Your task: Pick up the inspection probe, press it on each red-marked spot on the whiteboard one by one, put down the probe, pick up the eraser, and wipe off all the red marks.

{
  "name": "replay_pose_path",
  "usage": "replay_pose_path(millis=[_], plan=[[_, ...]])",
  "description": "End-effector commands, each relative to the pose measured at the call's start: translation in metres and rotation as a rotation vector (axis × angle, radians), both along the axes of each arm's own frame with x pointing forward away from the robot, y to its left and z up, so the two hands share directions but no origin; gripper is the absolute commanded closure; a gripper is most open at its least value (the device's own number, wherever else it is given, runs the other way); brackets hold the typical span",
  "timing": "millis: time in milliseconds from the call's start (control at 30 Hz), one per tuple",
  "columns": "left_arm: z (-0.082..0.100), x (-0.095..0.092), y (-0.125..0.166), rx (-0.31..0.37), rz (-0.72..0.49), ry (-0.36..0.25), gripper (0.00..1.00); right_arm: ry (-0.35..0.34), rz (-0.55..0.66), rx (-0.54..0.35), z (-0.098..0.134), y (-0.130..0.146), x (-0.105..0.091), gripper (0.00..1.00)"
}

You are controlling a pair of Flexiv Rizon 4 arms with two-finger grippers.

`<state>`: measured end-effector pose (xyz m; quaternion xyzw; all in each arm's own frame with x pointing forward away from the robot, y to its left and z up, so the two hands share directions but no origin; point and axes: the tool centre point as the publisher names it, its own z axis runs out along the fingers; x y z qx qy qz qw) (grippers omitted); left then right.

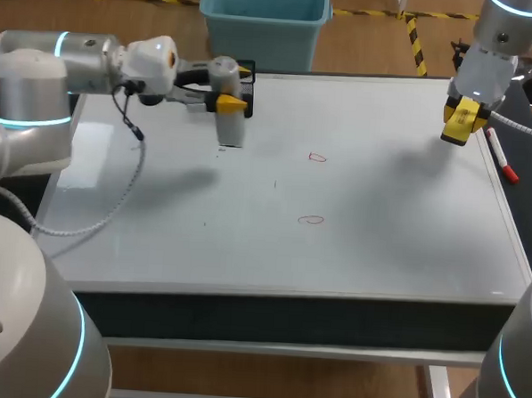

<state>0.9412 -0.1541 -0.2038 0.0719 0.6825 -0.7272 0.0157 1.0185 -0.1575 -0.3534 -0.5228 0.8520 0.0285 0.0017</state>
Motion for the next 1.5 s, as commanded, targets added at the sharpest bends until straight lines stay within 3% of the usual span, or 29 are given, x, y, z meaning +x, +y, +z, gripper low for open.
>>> replay_pose_path(millis=[33,867,1500], plan=[[-0.003,0.011,-0.028,0.0,-0.034,0.003,1.0,0.0,0.002,-0.003,0.0,-0.001,0.001,1.0],[-0.036,0.029,-0.131,0.01,-0.072,0.043,1.0,0.0,0.002,-0.003,0.0,-0.001,0.001,1.0],[-0.06,0.041,-0.159,0.006,-0.063,0.029,1.0,0.0,0.002,-0.003,0.0,-0.001,0.001,1.0]])
